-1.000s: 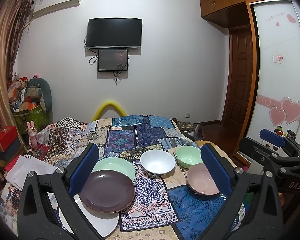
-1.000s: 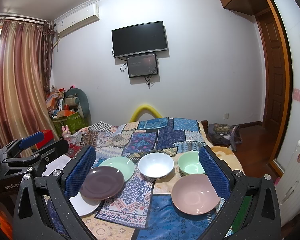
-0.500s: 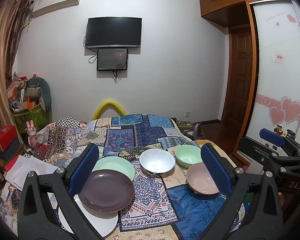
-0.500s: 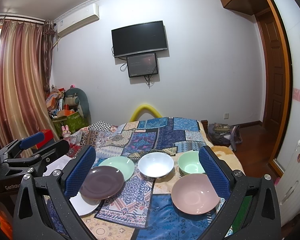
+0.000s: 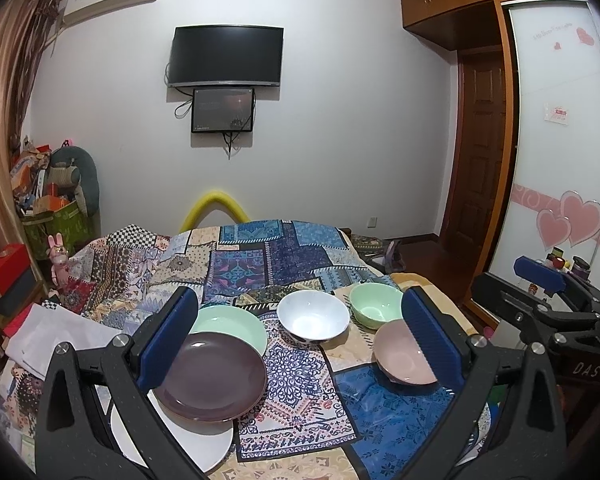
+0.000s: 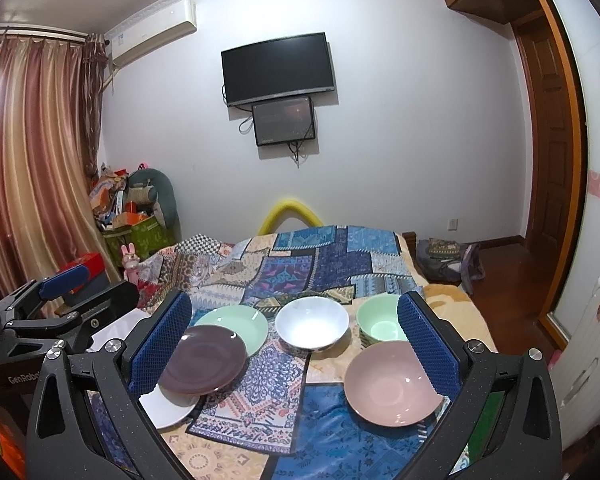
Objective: Organize plates and bowls
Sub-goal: 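Close the left tool on the dark purple plate rim while the right tool grips it too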
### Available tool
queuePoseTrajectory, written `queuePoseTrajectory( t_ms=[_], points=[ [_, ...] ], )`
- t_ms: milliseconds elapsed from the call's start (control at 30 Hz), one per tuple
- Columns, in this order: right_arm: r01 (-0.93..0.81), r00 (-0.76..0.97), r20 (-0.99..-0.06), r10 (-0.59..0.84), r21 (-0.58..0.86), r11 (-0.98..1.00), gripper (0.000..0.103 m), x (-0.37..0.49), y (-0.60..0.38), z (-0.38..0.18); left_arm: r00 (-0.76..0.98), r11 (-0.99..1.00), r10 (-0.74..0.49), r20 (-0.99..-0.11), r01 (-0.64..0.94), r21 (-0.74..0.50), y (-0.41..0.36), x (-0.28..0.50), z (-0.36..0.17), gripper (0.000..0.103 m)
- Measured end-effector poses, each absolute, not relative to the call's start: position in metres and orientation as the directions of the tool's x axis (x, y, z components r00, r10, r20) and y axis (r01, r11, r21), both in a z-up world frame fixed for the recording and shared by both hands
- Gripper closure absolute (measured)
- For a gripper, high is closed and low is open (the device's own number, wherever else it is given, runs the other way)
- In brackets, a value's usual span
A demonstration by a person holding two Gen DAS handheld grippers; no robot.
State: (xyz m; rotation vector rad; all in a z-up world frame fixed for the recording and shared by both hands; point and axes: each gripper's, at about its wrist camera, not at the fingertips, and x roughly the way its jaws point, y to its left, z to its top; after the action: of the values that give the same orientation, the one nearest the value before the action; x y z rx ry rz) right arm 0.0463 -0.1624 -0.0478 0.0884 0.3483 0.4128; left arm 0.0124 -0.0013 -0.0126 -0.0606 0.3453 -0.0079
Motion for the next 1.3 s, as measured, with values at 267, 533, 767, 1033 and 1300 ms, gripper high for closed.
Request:
queuePoseTrajectory(
  t_ms=[267,533,767,1033,1300],
  points=[
    [-0.386,0.821,-0.388,0.418,0.163,0.908,0.0,0.064,-0.143,-0.074,0.918,0.995,-0.037,-0.395,-0.004,-0.103,0.027,0.037,-0.034,0.0],
    [-0.396,0.772,-0.476,0.422,0.16,0.904,0.0,0.09,-0.119,-0.104,0.863,0.984,-0.076,-0.499,-0.016,-0.178,0.086,0.066,-0.075,0.0],
    [-0.406,0.727,-0.545,0.417,0.149,0.902,0.0,0.112,-0.092,-0.131,0.814,0.988,0.005,-0.581,-0.095,-0.124,0.134,0.09,-0.116,0.0],
    [-0.427,0.677,-0.617,0.402,0.117,0.897,0.002,0.137,-0.057,-0.16,0.712,0.968,-0.04,-0.701,-0.145,-0.203,0.196,0.131,-0.172,0.0],
    [-0.449,0.58,-0.699,0.418,0.154,0.88,0.021,0.158,-0.031,-0.191,0.63,0.973,-0.015,-0.776,-0.169,-0.157,0.236,0.163,-0.21,0.028]
  ],
)
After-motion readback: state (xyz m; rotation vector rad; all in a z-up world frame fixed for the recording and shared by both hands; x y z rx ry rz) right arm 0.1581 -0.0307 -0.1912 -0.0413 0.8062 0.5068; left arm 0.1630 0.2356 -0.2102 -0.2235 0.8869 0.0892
